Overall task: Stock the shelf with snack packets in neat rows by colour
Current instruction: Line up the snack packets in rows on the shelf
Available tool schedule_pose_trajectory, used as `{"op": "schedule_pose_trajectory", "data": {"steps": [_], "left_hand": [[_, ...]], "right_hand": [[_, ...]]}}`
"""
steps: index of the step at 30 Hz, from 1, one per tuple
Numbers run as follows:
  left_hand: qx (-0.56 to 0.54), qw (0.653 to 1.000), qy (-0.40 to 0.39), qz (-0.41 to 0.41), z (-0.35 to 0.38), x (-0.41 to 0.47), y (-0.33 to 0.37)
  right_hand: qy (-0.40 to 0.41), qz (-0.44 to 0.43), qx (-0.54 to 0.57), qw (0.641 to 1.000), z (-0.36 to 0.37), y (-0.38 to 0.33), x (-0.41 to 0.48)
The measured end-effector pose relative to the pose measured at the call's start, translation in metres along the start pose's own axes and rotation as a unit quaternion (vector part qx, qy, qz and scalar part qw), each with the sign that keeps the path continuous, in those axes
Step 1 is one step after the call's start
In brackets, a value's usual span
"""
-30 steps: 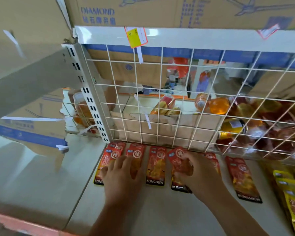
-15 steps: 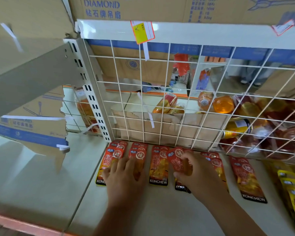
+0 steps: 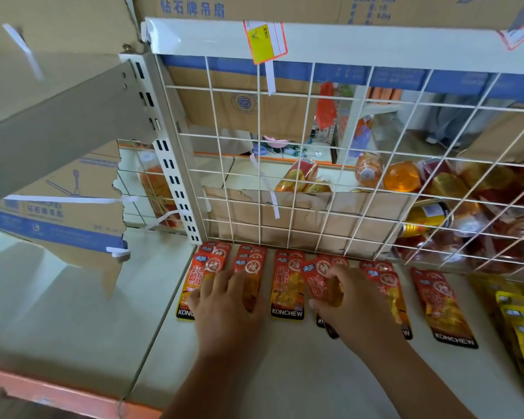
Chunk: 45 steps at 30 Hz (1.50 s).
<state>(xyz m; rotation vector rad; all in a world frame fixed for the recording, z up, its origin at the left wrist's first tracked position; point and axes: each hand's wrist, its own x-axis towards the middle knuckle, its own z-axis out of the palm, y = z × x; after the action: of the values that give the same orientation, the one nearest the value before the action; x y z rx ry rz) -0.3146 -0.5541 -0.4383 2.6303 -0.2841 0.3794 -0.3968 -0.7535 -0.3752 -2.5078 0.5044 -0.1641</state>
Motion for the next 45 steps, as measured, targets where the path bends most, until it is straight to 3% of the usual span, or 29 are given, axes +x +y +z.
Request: {"op": "schedule_pose_trajectory", "data": {"steps": [3, 7, 13, 23, 45], "left_hand": [[-0.002, 1.0, -0.018, 0.015, -0.002, 0.0, -0.002], [-0.037, 0.995, -0.015, 0.096, -0.005, 0.004, -0.012], [-0.006, 0.98, -0.027, 0.197, 0.0, 0.012, -0.028], [-0.012, 0.982, -0.075, 0.171, 0.001, 0.018, -0.029], [-0.029, 0.98, -0.077, 0.18, 0.001, 0.017, -0.03]], "right_hand": [[0.001, 0.016, 0.0, 1.0, 0.006, -0.004, -0.002], [0.0, 0.039, -0.013, 0.999, 0.016, -0.012, -0.003], [0.023, 0.08, -0.036, 0.996, 0.033, -0.034, -0.005], [0.013, 0.167, -0.069, 0.983, 0.056, -0.067, -0.004], [0.025, 0.173, -0.086, 0.981, 0.072, -0.076, 0.001]]}}
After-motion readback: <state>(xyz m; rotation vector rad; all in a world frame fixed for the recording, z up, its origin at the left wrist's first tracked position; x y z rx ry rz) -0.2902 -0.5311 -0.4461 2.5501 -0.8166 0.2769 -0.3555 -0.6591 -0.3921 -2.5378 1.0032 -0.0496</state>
